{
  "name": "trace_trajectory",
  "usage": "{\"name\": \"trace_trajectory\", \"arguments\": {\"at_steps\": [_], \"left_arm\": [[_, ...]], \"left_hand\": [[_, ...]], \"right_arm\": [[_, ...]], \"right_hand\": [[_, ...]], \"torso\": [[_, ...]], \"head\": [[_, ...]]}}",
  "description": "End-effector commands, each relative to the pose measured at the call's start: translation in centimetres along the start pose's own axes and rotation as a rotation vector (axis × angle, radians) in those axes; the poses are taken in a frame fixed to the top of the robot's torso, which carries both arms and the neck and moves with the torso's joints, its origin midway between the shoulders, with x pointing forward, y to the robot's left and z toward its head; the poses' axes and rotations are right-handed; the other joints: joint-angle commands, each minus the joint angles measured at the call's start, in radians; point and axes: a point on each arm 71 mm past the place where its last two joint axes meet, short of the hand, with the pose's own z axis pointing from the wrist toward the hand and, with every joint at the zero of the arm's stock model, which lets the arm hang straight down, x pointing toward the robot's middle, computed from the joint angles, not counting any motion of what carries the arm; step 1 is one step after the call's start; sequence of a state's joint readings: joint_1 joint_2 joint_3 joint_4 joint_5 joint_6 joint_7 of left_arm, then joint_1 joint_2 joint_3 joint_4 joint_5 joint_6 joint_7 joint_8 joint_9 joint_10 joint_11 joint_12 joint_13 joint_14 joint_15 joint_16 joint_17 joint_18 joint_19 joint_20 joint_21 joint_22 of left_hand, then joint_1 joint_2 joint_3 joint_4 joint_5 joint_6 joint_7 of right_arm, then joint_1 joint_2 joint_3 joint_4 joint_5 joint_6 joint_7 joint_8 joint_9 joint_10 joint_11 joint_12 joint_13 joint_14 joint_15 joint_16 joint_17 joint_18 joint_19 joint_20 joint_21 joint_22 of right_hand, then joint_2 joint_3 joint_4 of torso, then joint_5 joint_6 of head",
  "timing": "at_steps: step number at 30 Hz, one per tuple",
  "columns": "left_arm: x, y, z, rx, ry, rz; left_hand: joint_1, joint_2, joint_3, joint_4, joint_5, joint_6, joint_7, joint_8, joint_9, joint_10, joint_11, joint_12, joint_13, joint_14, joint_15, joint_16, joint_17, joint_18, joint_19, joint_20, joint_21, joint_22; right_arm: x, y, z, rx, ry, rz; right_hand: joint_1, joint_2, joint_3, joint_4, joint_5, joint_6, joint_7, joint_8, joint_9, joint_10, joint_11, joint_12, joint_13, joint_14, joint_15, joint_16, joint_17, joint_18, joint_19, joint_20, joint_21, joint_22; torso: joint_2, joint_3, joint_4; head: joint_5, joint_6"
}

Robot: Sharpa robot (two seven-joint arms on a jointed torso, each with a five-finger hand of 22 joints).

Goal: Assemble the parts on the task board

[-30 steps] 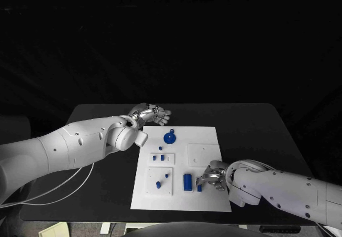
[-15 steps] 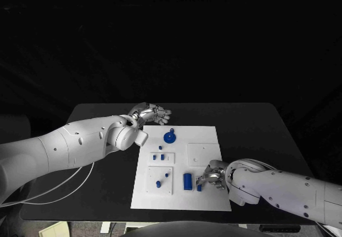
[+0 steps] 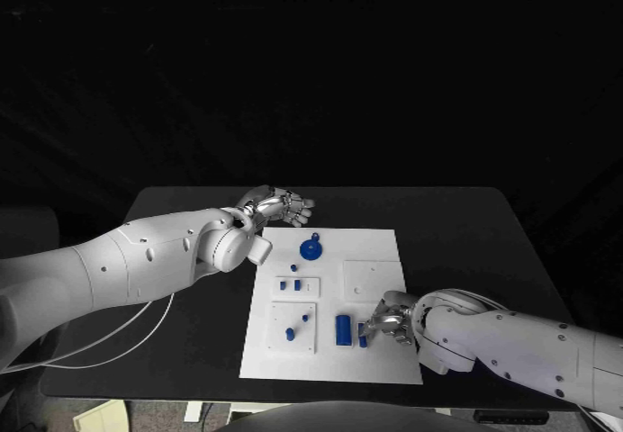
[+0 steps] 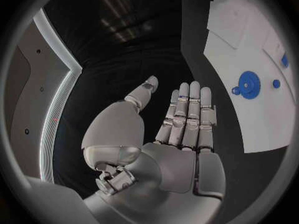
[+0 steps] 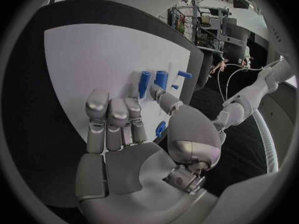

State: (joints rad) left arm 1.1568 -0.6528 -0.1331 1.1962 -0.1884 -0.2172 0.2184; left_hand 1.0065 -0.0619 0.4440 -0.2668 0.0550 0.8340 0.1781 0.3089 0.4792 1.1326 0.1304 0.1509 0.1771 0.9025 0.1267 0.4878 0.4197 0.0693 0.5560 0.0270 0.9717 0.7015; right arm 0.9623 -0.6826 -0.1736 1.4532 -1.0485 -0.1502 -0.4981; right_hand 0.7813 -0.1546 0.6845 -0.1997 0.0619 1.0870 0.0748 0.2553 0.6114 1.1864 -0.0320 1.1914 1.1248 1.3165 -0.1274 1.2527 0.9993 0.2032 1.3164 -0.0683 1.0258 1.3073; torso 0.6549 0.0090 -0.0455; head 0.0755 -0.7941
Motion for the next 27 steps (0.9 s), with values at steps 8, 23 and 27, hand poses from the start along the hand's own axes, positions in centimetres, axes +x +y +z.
{"name": "trace_trajectory", "arguments": {"at_steps": [8, 23, 27], "left_arm": [[0.18, -0.09, 0.01, 0.003, 0.019, -0.007], [0.01, -0.07, -0.07, 0.003, 0.015, -0.007], [0.03, -0.07, -0.08, 0.003, 0.016, -0.007]], "left_hand": [[-0.011, 0.003, -0.004, -0.001, -0.001, -0.007, -0.002, 0.005, -0.002, -0.005, -0.001, 0.001, -0.001, 0.006, 0.0, -0.004, 0.002, 0.011, 0.002, 0.0, -0.005, 0.001], [-0.012, 0.004, -0.004, 0.0, -0.001, -0.008, -0.002, 0.004, -0.002, -0.005, -0.001, 0.001, -0.002, 0.006, 0.0, -0.005, 0.004, 0.011, 0.002, 0.0, -0.005, 0.002], [-0.012, 0.004, -0.004, -0.001, -0.001, -0.008, -0.002, 0.004, -0.002, -0.005, -0.001, 0.001, -0.002, 0.006, 0.0, -0.005, 0.004, 0.011, 0.002, 0.0, -0.005, 0.002]], "right_arm": [[0.29, -0.3, -0.3, -0.035, 0.052, -0.029], [0.98, -0.84, -0.69, -0.043, 0.113, -0.069], [0.87, -0.88, -0.63, -0.034, 0.088, -0.085]], "right_hand": [[0.01, -0.016, 0.003, 0.006, -0.004, -0.003, 0.003, -0.006, -0.001, -0.009, -0.001, -0.006, -0.001, -0.001, -0.009, -0.004, -0.001, 0.059, -0.002, -0.008, -0.001, 0.009], [0.062, -0.058, -0.068, -0.054, -0.009, -0.011, 0.004, -0.004, 0.004, -0.017, 0.001, -0.011, -0.004, -0.003, -0.008, -0.004, 0.002, 0.059, -0.006, -0.012, -0.001, 0.011], [0.066, -0.054, -0.071, -0.055, -0.011, -0.011, 0.004, -0.004, 0.005, -0.016, 0.001, -0.01, -0.003, -0.003, -0.008, -0.004, 0.002, 0.059, -0.006, -0.012, -0.001, 0.01]], "torso": [[0.0, 0.0006, 0.0003], [0.0, 0.0015, -0.0004], [0.0, 0.0014, 0.0]], "head": [[-0.001, 0.002], [0.0, 0.005], [-0.003, 0.008]]}}
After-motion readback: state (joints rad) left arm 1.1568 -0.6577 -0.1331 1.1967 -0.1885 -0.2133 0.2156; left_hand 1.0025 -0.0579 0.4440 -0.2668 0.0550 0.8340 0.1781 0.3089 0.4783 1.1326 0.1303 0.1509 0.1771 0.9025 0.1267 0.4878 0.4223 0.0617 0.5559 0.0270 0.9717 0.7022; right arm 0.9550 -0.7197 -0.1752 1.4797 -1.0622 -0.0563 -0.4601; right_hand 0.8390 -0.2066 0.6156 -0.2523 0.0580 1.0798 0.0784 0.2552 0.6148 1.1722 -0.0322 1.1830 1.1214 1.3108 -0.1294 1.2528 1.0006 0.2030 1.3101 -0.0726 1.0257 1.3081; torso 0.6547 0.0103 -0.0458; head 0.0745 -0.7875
